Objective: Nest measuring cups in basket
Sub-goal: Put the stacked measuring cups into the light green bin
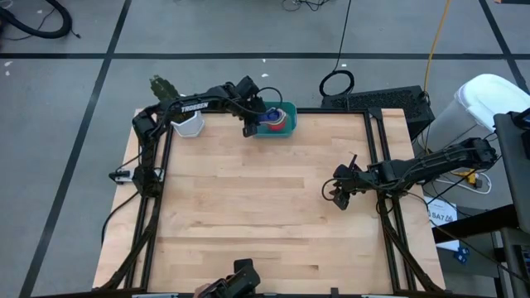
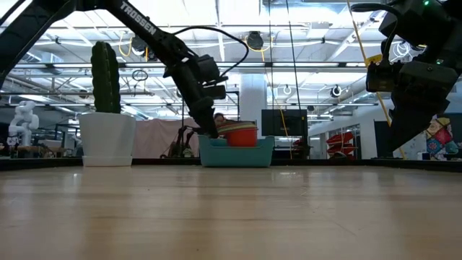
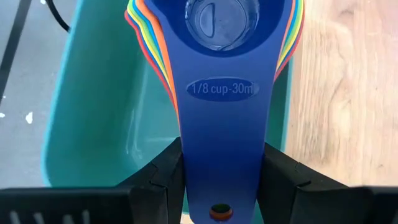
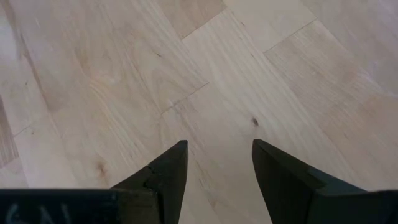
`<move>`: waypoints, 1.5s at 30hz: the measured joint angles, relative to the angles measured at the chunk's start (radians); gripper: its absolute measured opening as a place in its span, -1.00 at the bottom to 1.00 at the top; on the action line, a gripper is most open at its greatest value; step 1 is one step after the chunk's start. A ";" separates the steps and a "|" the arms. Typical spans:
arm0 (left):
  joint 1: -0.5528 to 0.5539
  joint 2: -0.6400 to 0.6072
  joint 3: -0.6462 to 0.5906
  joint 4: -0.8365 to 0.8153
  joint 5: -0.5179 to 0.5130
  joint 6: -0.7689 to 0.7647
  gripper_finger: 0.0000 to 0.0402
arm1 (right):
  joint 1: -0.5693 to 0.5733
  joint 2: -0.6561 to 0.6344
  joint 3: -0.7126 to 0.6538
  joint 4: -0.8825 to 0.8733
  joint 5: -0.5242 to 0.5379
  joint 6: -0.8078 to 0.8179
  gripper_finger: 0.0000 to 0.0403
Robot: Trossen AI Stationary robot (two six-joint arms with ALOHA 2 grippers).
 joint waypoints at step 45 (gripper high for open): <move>0.008 0.080 0.000 0.072 -0.021 -0.024 -0.28 | 0.000 0.000 0.000 0.003 0.004 -0.004 -0.15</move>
